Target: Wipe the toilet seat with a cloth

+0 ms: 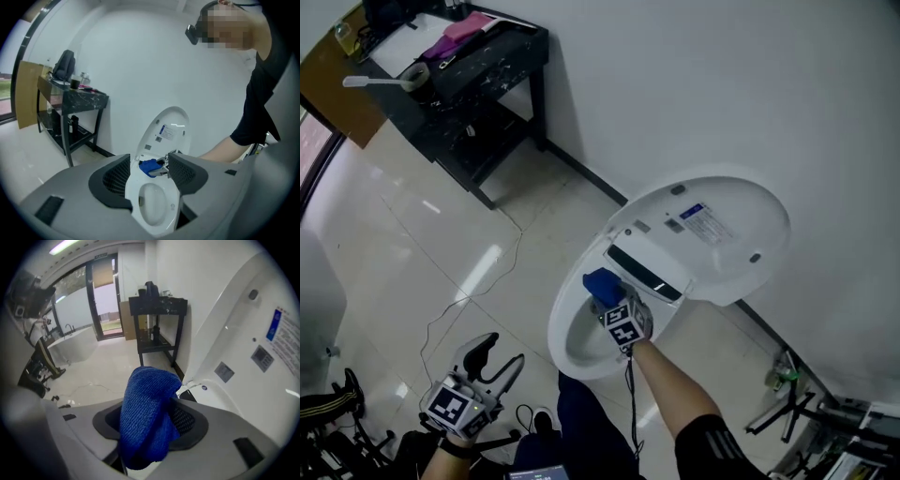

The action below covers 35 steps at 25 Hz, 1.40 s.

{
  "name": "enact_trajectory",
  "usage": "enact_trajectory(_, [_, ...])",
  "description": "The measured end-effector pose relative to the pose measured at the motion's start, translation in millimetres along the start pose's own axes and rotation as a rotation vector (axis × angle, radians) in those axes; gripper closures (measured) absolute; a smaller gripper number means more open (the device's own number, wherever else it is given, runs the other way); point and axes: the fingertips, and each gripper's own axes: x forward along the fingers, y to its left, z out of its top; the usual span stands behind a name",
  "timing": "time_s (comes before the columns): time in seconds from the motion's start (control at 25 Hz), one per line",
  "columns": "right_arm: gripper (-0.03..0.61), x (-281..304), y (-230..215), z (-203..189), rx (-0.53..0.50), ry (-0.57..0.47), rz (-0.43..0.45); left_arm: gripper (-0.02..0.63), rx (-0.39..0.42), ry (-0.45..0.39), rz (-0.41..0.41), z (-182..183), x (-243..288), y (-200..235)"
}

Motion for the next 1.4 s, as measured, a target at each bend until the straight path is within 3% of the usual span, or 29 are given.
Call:
enact_trajectory(0.16, [0.331, 63.6, -23.7, -17.4, -0.068, 0.03, -0.056, 0.354, -0.05, -0.039, 0.038, -14.9, 24.8, 29.2])
enact_trajectory(0.44, [0.331, 133.3, -49.3, -36.2, -0.213, 0.084, -0.102, 0.354, -0.105, 0.047, 0.041, -51.8, 46.5, 33.9])
enact_trajectory(0.64, [0.336, 150.1, -36.4, -40.4, -0.186, 0.078, -0.076, 0.354, -0.12, 0.073, 0.056, -66.0, 51.1, 35.0])
enact_trajectory(0.76, [0.334, 154.9, -12.2, -40.8, -0.196, 0.088, -0.021, 0.354, -0.138, 0.087, 0.046, -64.5, 53.1, 27.8])
enact_trajectory(0.96, [0.333, 155.0, 53.5, -47.5, -0.319, 0.096, 0.123, 0.354, -0.137, 0.082, 0.031, -62.6, 59.5, 22.5])
enact_trajectory(1.2, [0.333, 134.2, 142.3, -95.8, -0.491, 0.137, 0.326, 0.354, -0.114, 0.065, 0.037, -60.8, 58.6, 25.8])
enact_trajectory(1.4, [0.334, 115.1, 178.2, -130.5, -0.509, 0.24, 0.513, 0.354, -0.124, 0.08, 0.046, -68.4, 49.6, 24.2])
